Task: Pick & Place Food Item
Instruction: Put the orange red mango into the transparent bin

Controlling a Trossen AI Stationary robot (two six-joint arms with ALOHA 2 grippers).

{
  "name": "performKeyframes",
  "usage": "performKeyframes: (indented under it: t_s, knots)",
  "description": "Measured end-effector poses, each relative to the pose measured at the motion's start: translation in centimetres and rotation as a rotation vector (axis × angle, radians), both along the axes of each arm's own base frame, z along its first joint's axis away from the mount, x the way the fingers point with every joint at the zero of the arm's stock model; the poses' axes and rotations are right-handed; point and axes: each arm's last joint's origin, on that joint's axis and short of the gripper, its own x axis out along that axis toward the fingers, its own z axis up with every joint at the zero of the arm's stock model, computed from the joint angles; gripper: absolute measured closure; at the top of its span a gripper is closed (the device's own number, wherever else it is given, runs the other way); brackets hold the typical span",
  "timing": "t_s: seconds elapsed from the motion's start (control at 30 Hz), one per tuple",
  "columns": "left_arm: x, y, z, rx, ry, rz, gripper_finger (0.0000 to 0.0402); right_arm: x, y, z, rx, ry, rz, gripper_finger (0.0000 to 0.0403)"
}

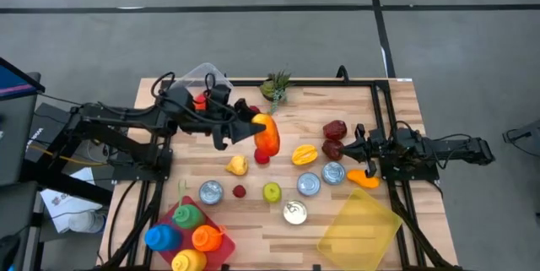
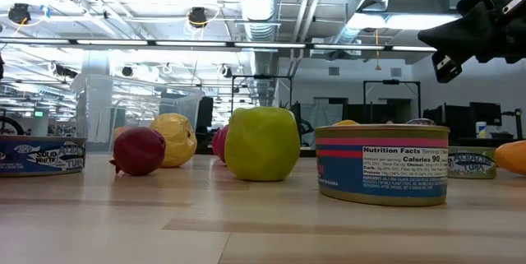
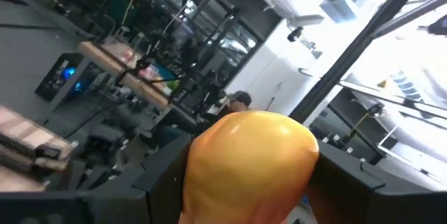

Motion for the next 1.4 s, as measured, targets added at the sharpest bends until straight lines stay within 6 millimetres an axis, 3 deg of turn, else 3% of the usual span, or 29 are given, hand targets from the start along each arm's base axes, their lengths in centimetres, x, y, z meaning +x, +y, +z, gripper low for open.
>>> performKeyframes:
  t_s: [0.2, 0.37, 0.53, 0.7, 0.87, 1.0, 1.13, 1.27, 1.4]
  knots:
    - [0.2, -1.2, -1.2, -0.037, 0.043, -0.045, 0.0167, 0.0, 0.0, 0.0, 0.0, 0.0, 0.0, 0.0403]
    - [0.2, -2.4, -1.1, -0.067, 0.013, -0.077, 0.0166, 0.0, 0.0, 0.0, 0.0, 0.0, 0.0, 0.0403]
    - [0.5, -2.0, -0.3, -0.062, -0.106, -0.041, 0.0166, 0.0, 0.0, 0.0, 0.0, 0.0, 0.0, 0.0403]
    - [-0.4, -0.2, 1.8, -0.042, -0.348, -0.029, 0.0166, 0.0, 0.0, 0.0, 0.0, 0.0, 0.0, 0.0403]
    - [-2.8, 1.7, 5.3, -0.05, -0.677, 0.009, 0.0166, 0.0, 0.0, 0.0, 0.0, 0.003, 0.0, 0.0403]
    - [-4.1, 2.8, 7.0, 0.021, -0.726, 0.052, 0.0166, 0.0, 0.0, -0.1, 0.0, 0.005, 0.0, 0.0403]
    - [-3.8, 3.5, 6.5, 0.132, -0.542, 0.133, 0.0166, 0.0, 0.0, -0.1, 0.0, 0.009, 0.0, 0.0403]
    - [-4.0, 5.0, 3.6, 0.209, -0.075, 0.279, 0.0166, 0.0, 0.0, -0.1, 0.0, 0.014, 0.0, 0.0403]
    - [-6.2, 7.7, 0.7, 0.182, 0.343, 0.609, 0.0166, 0.0, 0.0, -0.2, -0.001, 0.018, 0.0, 0.0403]
